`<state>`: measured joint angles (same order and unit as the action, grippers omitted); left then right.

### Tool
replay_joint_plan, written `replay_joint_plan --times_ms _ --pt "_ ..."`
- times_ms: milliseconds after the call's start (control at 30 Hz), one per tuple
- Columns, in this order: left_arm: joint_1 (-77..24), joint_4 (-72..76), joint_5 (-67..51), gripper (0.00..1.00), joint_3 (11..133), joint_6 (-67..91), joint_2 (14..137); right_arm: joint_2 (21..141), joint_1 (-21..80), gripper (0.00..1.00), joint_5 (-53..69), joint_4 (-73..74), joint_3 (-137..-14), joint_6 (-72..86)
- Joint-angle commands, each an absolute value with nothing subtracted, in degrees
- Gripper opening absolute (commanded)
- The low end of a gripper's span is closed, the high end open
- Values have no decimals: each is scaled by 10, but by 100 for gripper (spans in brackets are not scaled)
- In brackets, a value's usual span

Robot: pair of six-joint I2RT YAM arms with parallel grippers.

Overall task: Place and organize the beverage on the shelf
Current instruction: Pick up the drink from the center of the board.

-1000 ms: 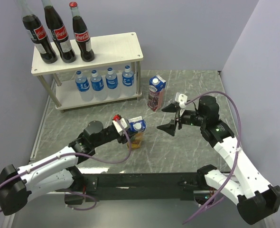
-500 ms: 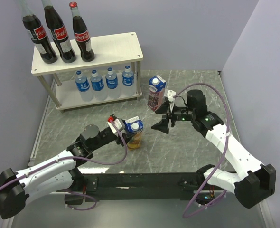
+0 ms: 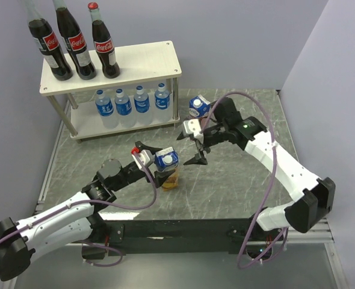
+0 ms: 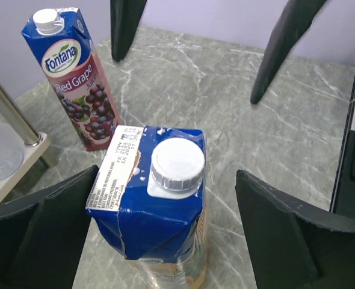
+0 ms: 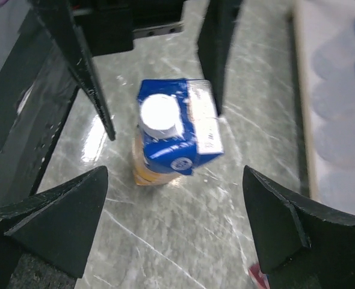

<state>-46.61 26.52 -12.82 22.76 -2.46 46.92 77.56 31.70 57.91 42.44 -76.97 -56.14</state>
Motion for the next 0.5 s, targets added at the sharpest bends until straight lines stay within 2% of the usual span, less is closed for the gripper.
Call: replay_joint_plan --times_ms 0,467 --pt "-468 267 -146 99 257 -14 443 796 340 98 563 488 -791 -637" --pt "-468 74 -63 99 289 95 309 860 374 98 545 447 -821 -584"
